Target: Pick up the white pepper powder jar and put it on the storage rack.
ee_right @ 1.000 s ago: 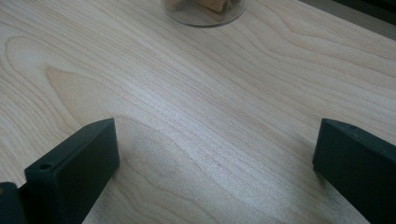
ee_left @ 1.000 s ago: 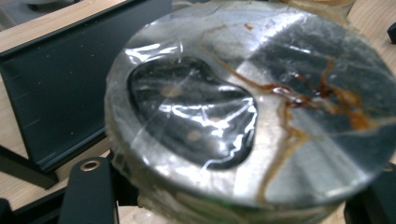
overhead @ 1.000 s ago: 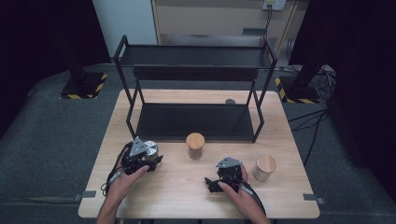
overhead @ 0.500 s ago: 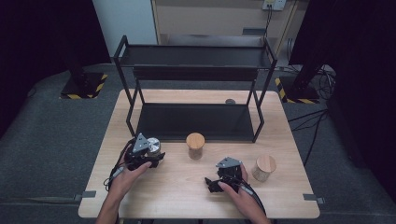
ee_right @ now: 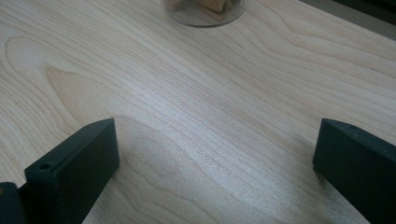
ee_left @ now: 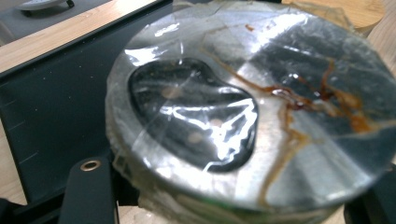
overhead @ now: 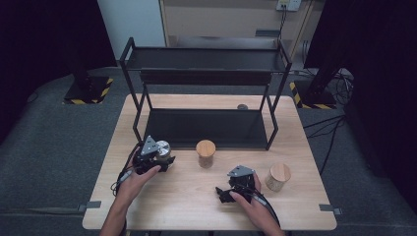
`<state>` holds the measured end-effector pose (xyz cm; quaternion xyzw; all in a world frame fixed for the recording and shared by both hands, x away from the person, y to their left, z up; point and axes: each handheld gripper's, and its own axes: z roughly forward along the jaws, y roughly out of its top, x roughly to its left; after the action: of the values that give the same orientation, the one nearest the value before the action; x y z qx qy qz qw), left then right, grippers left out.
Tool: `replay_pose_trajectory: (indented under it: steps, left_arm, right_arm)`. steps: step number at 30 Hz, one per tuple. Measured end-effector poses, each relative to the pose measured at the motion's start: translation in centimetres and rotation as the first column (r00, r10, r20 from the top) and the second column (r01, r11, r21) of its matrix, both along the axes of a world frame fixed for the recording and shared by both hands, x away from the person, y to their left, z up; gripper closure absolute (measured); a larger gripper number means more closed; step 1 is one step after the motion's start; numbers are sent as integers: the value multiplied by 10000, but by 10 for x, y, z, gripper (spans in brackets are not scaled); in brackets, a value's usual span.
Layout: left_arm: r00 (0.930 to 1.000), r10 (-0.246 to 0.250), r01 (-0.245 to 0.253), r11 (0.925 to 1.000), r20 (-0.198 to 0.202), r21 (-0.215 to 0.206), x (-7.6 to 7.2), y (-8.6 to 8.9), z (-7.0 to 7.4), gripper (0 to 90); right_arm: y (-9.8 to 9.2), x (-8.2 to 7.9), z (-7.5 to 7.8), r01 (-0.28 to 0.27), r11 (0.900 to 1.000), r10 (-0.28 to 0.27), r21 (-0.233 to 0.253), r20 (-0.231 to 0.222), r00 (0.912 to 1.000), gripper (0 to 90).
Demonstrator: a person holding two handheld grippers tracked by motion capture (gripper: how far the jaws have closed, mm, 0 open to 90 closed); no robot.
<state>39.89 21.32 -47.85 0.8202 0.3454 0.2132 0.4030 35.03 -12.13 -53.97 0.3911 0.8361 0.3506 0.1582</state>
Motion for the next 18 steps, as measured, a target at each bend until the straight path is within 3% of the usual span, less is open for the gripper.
replay_pose_trajectory:
  steps: [18]
  left_arm:
    - [9998,11,-10,10000,223,-66,20,-10,11,298]
  right_arm:
    - [0,0,0,7,10000,-7,2,-2,10000,4]
